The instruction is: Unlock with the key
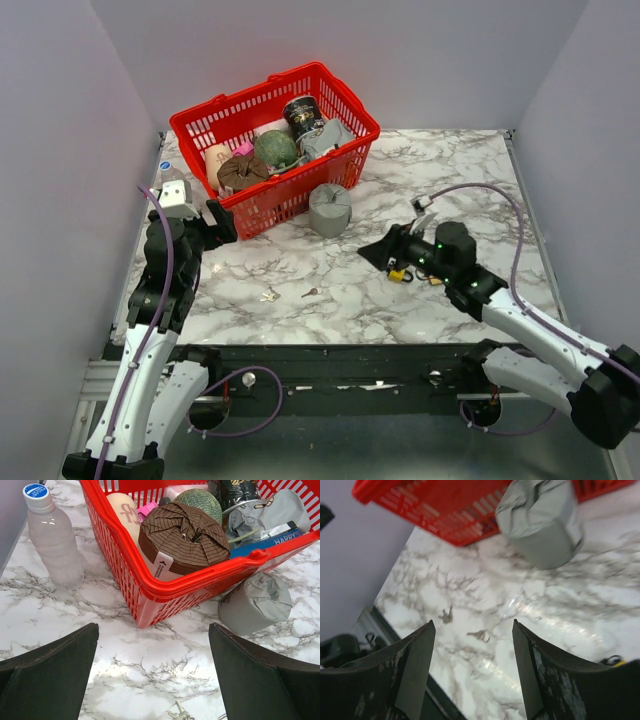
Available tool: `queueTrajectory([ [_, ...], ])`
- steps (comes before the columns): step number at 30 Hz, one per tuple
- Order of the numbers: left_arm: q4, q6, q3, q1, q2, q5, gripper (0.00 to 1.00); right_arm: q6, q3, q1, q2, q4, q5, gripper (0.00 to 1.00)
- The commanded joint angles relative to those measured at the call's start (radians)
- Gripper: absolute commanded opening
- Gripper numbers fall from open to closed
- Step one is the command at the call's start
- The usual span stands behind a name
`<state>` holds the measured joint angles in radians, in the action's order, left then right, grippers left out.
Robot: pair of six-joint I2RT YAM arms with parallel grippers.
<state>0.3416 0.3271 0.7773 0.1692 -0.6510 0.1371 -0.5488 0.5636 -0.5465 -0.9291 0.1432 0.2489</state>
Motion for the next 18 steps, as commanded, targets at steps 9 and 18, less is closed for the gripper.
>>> queueTrajectory([
  [9, -0.01, 0.004, -0.018, -0.008, 0.014, 0.027, 0.99, 0.268, 0.105, -0.3, -0.373, -0.007, -0.085, 0.61],
  [18, -0.021, -0.011, -0.027, -0.008, 0.01, -0.005, 0.99, 0.42, 0.251, -0.386, -0.599, -0.071, -0.222, 0.54],
])
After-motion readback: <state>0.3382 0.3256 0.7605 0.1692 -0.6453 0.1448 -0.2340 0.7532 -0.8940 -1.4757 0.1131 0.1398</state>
